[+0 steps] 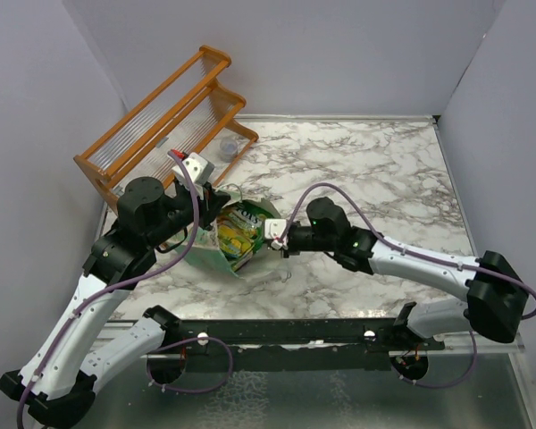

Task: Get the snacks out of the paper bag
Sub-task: Take out the snack from the paper bag, then place the snack at the center of the board.

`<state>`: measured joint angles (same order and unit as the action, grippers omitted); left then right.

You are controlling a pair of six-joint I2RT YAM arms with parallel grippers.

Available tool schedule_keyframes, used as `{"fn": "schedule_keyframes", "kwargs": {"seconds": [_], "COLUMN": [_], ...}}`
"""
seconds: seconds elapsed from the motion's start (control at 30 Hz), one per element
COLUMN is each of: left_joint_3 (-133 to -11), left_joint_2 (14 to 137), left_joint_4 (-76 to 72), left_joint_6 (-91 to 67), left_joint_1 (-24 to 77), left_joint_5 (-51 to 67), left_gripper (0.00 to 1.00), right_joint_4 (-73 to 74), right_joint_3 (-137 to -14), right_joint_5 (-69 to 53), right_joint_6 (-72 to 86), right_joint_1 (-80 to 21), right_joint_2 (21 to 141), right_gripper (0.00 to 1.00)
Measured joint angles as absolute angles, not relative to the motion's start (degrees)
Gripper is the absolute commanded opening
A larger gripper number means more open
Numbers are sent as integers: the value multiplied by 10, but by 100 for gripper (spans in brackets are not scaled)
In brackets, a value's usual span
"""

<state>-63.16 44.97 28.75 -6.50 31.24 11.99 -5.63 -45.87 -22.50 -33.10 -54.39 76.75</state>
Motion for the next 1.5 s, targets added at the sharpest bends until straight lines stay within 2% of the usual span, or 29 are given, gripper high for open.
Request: {"fn": "schedule_keyframes", "kwargs": {"seconds": [0.3, 0.5, 0.77, 0.97, 1.07, 1.33, 1.5], "left_joint_3": [-632, -632, -668, -672, -673, -675, -675], "left_joint_2": [446, 440, 459, 461, 461, 460, 459], "left_joint_4": [284, 284, 309, 318, 319, 322, 322], "left_joint_6": [-65, -75, -102, -108, -108, -108, -108], "left_joint_1": [312, 312, 312, 314, 314, 314, 314], "left_joint_5": [69, 23, -63, -81, -88, -100, -105], "left_gripper": [0, 0, 0, 0, 0, 0, 0], "right_joint_4": [-39, -48, -36, -22, -3, 10, 4], "right_joint_3": [-495, -534, -638, -647, -645, -583, -514], "right_joint_5": [-230, -228, -167, -125, -62, 273, 403], "right_joint_6": [-255, -207, -139, -117, -101, -53, -53], "right_joint_1": [-544, -544, -544, -544, -544, -544, -516], "right_joint_2": [689, 688, 696, 644, 597, 500, 512], "right_gripper": [1, 1, 1, 1, 1, 2, 1]}}
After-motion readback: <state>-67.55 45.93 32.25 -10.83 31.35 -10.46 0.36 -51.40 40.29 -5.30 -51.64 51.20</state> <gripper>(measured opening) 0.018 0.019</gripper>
